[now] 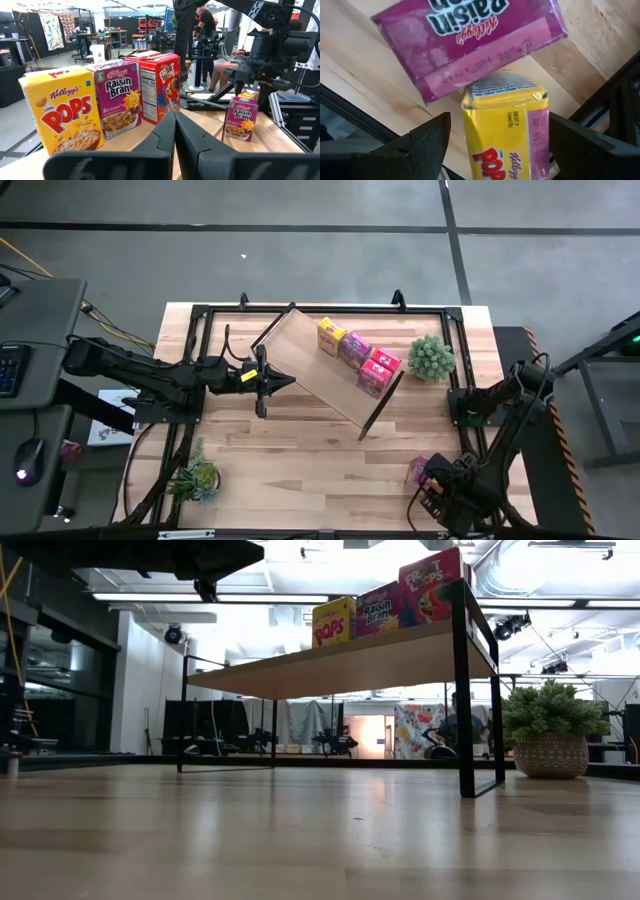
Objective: Stack cereal on shelf
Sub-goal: Put the yellow cereal box on the shelf
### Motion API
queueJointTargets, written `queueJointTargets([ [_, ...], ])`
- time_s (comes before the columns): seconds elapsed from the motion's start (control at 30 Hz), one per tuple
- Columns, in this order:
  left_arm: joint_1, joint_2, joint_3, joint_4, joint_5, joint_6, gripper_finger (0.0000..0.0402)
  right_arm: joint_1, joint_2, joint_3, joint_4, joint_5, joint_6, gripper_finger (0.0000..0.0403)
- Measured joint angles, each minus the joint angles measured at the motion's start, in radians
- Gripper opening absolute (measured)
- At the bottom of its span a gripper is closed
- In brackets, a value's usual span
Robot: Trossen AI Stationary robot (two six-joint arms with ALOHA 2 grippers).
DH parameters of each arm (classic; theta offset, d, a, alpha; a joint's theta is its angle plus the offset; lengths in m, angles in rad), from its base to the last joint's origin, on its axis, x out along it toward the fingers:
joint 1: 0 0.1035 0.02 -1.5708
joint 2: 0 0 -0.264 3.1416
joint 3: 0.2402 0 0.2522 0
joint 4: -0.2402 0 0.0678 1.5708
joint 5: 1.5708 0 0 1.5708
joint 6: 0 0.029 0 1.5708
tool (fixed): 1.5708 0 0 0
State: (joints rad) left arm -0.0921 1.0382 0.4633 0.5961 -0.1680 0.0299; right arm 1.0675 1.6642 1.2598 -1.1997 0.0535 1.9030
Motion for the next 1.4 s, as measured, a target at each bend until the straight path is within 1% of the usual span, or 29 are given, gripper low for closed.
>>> queueJointTargets([
  [0.2,0.0,0.0,0.0,0.0,0.0,0.0,0.0,-0.014,0.0,0.0,0.009,-0.037,-0.027,0.0302],
  [0.33,0.0,0.0,0.0,0.0,0.0,0.0,0.0,-0.014,0.0,0.0,0.009,-0.083,-0.034,0.0275],
  [0.43,0.0,0.0,0.0,0.0,0.0,0.0,0.0,-0.014,0.0,0.0,0.009,-0.089,-0.044,0.025],
  [0.57,0.0,0.0,0.0,0.0,0.0,-0.001,0.0,-0.014,0.0,0.0,0.012,-0.09,-0.068,0.0228],
  [1.07,0.0,0.0,0.0,0.0,0.0,-0.003,0.0,-0.014,-0.001,0.0,0.012,-0.115,-0.09,0.0184],
  [1.4,0.0,0.0,0.0,0.0,0.0,-0.014,0.0,-0.014,-0.002,0.001,0.024,-0.134,-0.122,0.014],
])
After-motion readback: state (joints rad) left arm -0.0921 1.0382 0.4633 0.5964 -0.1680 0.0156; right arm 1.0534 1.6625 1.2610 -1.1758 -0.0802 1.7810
